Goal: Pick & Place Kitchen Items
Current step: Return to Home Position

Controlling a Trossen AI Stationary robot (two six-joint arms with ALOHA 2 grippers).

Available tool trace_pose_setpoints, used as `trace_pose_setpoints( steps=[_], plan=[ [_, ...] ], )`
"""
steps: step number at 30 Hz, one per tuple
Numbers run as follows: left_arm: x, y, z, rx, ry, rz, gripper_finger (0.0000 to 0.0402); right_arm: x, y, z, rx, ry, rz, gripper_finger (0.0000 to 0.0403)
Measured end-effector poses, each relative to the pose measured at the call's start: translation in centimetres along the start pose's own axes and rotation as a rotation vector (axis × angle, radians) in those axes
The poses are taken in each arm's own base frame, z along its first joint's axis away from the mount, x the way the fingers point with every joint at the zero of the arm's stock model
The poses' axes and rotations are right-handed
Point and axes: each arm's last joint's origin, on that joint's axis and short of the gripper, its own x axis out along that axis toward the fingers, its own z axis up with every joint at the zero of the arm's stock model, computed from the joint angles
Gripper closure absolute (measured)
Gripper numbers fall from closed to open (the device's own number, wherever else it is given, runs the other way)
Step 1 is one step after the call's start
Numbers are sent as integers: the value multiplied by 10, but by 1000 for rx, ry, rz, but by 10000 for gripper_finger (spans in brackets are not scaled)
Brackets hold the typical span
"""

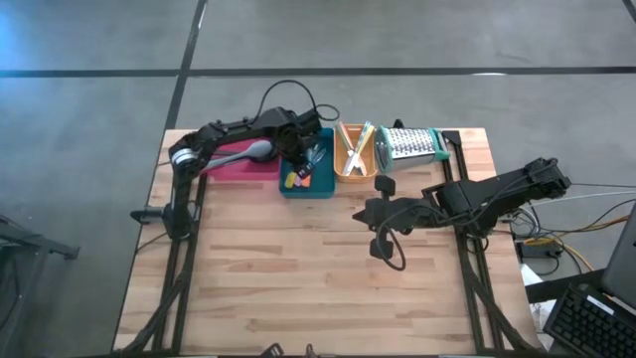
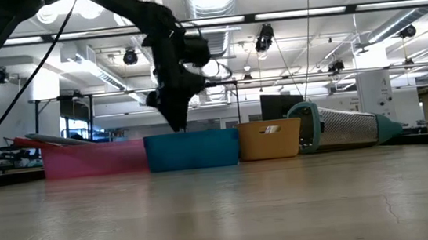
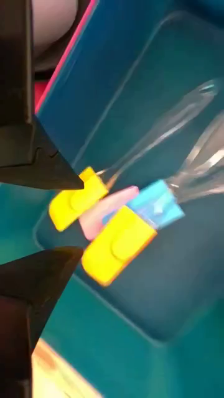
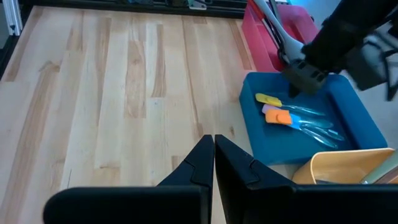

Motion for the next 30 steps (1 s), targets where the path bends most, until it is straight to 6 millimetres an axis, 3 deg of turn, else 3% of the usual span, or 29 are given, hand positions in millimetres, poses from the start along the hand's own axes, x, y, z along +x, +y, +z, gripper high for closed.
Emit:
trace_pose_setpoints(
  steps=[5, 10, 13, 16, 18, 21, 24, 30],
  plan=[
    [-33, -22, 5, 95, -154, 13, 242, 0, 0, 0, 16, 1, 0, 394],
    [-69, -76, -16, 309, -449, 20, 247, 1, 4, -4, 12, 12, 7, 394],
    [-83, -114, -48, 516, -643, -30, 248, 4, 14, -17, -21, 43, 26, 394],
    [-90, -144, -97, 728, -840, -119, 248, 7, 24, -35, -29, 52, 56, 394],
    [-93, -152, -135, 837, -952, -202, 250, 6, 28, -46, -34, 21, 83, 394],
    [-100, -148, -188, 884, -1096, -322, 255, -2, 30, -59, -41, -67, 129, 394],
    [-107, -129, -228, 860, -1202, -429, 263, -14, 25, -72, -40, -161, 167, 394],
    [-98, -81, -271, 737, -1324, -368, 285, -29, 1, -98, -51, -343, 191, 394]
  ],
)
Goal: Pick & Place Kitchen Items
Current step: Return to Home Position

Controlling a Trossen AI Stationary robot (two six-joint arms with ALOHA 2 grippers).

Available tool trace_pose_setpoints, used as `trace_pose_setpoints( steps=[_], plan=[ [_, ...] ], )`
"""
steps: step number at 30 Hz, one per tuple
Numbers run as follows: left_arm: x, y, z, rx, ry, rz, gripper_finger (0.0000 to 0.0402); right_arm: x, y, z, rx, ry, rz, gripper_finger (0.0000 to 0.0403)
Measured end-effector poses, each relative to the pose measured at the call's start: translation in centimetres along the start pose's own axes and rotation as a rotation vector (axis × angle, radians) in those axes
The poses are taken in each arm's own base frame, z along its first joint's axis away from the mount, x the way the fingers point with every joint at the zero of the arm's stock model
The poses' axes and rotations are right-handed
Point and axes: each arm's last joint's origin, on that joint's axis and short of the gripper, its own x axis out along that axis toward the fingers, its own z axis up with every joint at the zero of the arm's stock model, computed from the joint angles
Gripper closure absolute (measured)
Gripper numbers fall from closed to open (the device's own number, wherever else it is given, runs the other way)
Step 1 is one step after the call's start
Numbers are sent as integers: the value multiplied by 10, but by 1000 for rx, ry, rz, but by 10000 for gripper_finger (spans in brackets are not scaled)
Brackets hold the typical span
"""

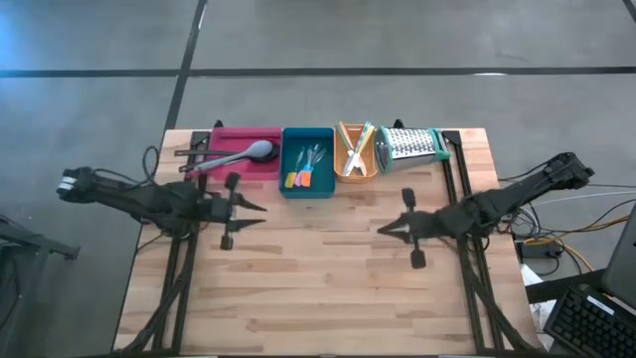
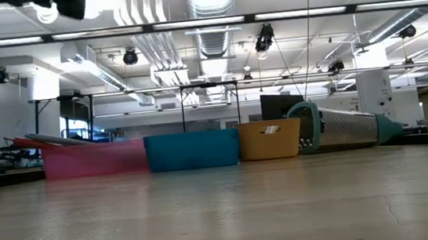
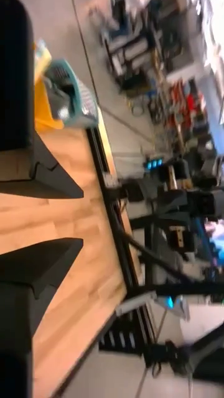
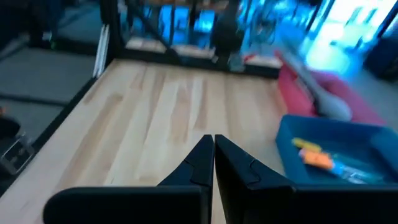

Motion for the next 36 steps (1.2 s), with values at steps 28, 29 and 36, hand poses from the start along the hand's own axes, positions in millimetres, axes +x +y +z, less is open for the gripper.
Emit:
trace_pose_setpoints(
  steps=[28, 29, 36],
  plan=[
    [-50, 1, -63, 28, 74, 208, 340, -46, -65, -78, 12, -61, 62, 394],
    [-50, 0, -65, 18, 81, 208, 341, -47, -65, -79, 16, -64, 53, 394],
    [-46, -4, -82, 17, 131, 198, 345, -46, -64, -91, -55, -48, 28, 394]
  ],
)
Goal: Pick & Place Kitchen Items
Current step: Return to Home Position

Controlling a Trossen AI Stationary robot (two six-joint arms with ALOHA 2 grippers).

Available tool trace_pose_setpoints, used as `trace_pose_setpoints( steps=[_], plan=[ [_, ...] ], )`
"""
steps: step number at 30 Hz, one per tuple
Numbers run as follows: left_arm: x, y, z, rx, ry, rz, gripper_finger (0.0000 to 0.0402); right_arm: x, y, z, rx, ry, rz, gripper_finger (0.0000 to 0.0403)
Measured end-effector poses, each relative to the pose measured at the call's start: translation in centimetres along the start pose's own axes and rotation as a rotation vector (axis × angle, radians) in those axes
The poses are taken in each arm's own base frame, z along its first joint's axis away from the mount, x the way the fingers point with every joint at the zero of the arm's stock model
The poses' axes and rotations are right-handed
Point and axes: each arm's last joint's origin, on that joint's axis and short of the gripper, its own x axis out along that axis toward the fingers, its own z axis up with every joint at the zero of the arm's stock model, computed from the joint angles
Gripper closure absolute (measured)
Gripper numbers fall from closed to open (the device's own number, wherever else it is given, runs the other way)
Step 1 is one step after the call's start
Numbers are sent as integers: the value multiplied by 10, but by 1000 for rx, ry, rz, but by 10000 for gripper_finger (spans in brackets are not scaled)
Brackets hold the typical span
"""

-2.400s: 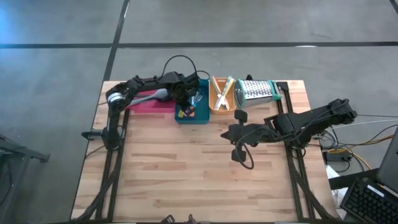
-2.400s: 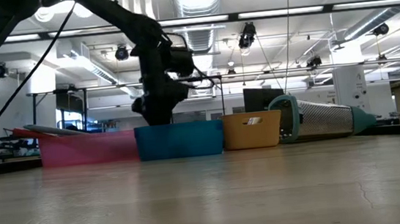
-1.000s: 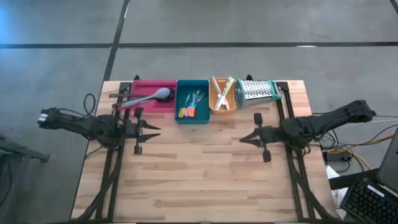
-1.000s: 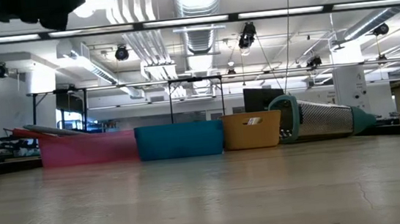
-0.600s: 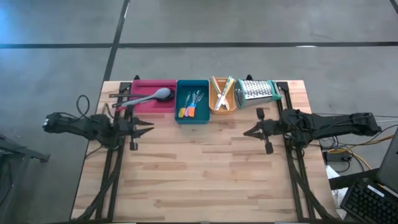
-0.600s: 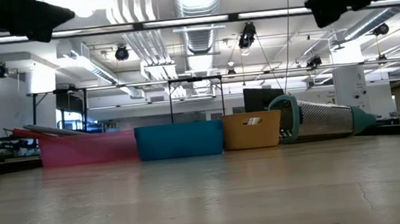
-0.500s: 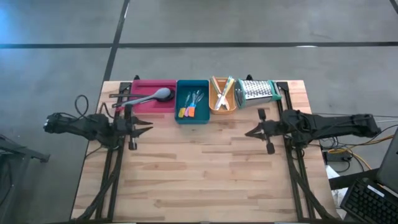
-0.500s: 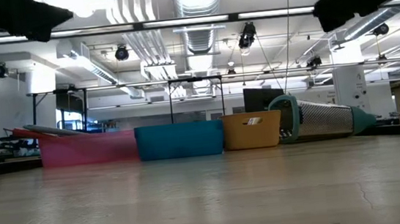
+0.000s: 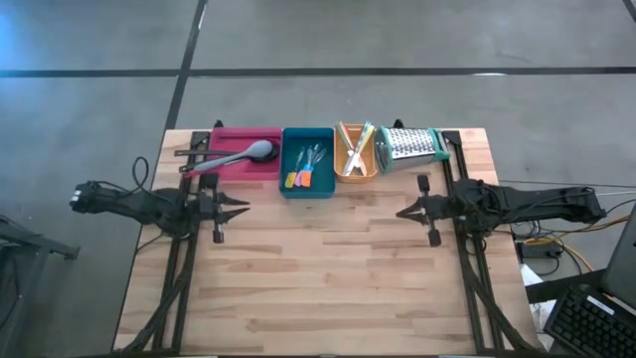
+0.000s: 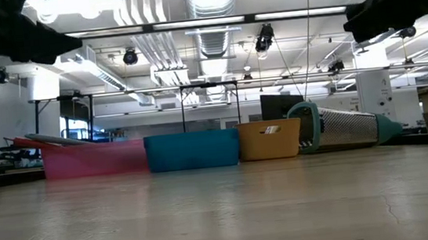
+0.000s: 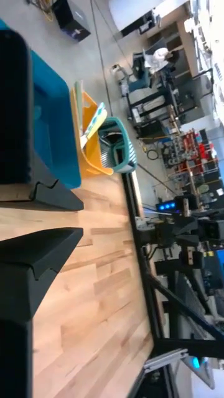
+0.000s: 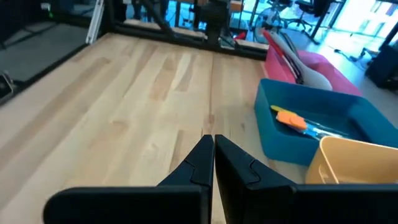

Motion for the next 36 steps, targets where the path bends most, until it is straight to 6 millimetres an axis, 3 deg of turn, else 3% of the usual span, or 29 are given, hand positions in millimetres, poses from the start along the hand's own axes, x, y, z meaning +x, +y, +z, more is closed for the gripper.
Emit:
trace_pose_setpoints(
  steps=[8, 18, 36],
  plan=[
    [4, -6, -20, -65, 57, -14, 344, 4, 1, -7, 32, 33, 4, 394],
    [9, -16, -57, -15, 160, -36, 340, 4, 1, -9, 35, 38, 5, 394],
    [12, -18, -60, -45, 151, -41, 339, 4, 1, -9, 32, 38, 6, 394]
  ],
)
